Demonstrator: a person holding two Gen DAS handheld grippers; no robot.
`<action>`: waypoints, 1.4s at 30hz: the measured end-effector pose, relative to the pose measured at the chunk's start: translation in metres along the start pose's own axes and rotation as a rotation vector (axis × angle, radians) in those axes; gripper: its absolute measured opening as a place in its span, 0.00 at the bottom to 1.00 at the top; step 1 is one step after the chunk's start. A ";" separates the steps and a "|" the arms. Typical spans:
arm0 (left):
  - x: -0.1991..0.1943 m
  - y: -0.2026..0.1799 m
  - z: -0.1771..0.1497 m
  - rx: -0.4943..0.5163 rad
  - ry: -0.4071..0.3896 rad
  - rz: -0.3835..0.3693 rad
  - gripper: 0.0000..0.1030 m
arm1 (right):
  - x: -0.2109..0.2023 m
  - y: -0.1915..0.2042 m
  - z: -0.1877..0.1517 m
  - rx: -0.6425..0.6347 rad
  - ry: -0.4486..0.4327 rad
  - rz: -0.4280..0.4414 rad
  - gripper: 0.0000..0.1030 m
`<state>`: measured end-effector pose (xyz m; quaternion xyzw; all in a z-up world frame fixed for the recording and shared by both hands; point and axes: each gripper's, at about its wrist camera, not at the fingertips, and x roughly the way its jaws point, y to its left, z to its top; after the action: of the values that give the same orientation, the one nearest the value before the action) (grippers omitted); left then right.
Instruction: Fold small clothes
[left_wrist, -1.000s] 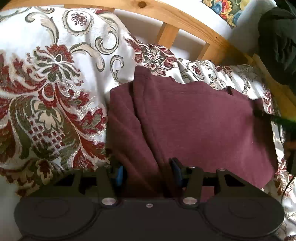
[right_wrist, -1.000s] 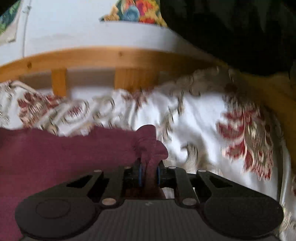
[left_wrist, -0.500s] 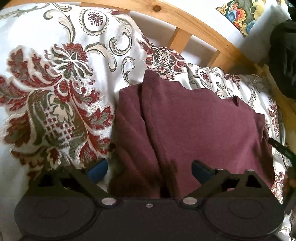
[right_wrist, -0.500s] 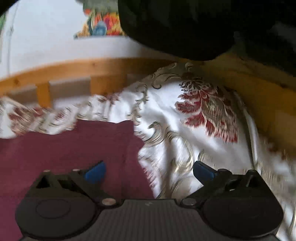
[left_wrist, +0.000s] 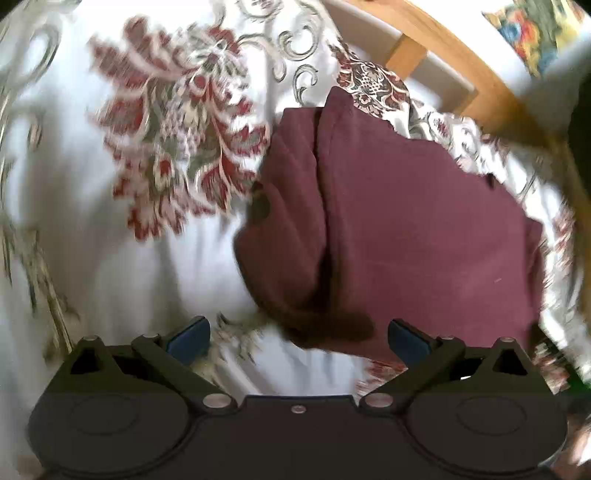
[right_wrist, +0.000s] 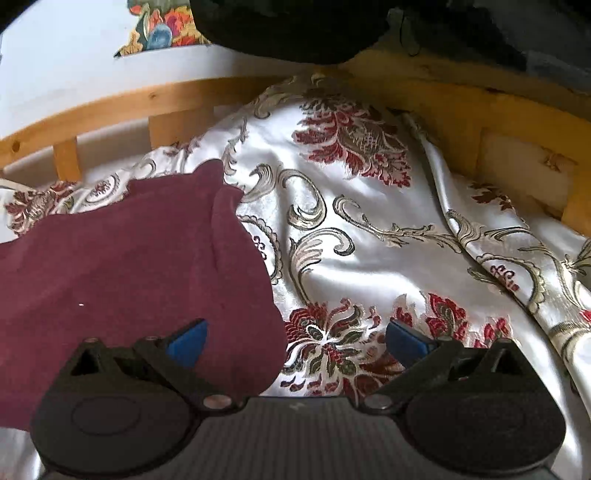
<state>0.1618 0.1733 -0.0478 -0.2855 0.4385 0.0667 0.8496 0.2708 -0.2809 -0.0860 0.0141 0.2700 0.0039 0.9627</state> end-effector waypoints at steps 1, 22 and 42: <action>0.000 0.001 0.000 -0.008 0.008 -0.017 0.99 | -0.002 0.001 -0.002 0.007 -0.003 -0.007 1.00; 0.029 0.006 0.023 0.072 -0.136 -0.132 0.99 | -0.031 0.138 -0.010 -0.297 -0.191 0.290 1.00; 0.042 -0.002 0.012 0.199 -0.175 -0.091 0.99 | 0.005 0.134 -0.033 -0.245 -0.038 0.331 0.99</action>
<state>0.1962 0.1726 -0.0746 -0.2124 0.3538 0.0091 0.9108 0.2575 -0.1461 -0.1131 -0.0589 0.2434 0.1947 0.9484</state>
